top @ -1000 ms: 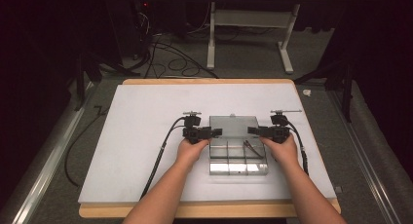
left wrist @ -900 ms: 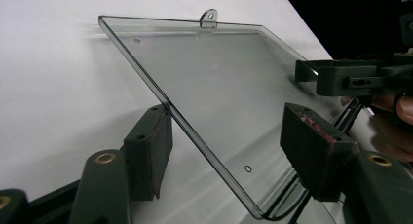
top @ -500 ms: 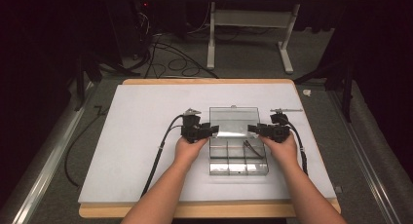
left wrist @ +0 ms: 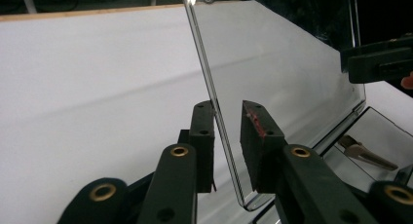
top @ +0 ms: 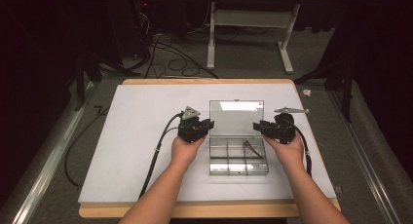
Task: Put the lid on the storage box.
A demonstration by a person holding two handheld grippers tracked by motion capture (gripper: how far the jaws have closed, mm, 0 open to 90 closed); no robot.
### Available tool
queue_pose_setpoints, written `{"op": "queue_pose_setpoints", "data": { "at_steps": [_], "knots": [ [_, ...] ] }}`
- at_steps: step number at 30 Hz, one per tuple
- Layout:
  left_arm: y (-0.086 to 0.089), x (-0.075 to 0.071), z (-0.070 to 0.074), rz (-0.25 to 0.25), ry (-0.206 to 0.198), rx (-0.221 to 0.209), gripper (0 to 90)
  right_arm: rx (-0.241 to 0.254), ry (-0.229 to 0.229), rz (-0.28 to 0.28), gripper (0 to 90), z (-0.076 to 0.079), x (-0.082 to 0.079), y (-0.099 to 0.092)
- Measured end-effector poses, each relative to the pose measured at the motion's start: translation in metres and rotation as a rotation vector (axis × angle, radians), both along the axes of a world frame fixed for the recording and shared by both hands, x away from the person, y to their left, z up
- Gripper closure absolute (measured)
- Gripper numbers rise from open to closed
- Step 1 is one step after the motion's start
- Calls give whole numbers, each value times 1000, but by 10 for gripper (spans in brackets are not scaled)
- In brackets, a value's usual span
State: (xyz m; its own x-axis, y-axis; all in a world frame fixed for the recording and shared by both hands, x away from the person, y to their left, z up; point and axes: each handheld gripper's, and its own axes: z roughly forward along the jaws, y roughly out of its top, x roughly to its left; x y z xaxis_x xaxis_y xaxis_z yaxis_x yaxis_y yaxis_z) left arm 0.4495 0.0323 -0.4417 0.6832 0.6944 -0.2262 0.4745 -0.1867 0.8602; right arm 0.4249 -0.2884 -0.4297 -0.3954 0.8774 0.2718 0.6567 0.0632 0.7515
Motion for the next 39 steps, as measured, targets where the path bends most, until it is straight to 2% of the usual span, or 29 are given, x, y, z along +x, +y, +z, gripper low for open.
{"op": "queue_pose_setpoints", "data": {
  "at_steps": [5, 17, 27, 31, 39],
  "knots": [
    [2, -6, 6, -12, -30, 16, 781, -23, -28, 2, 625, 5, -8, 1],
    [6, -24, 11, -26, -91, 9, 769, -68, -81, 5, 613, 9, -25, 6],
    [9, -42, 12, -44, -107, -17, 732, -80, -111, 18, 578, 10, -42, 6],
    [14, -47, 11, -47, -97, -51, 713, -77, -114, 11, 575, 10, -48, 5],
    [19, -59, 8, -53, -97, -44, 663, -68, -117, 19, 582, 10, -61, 2]
  ]
}}
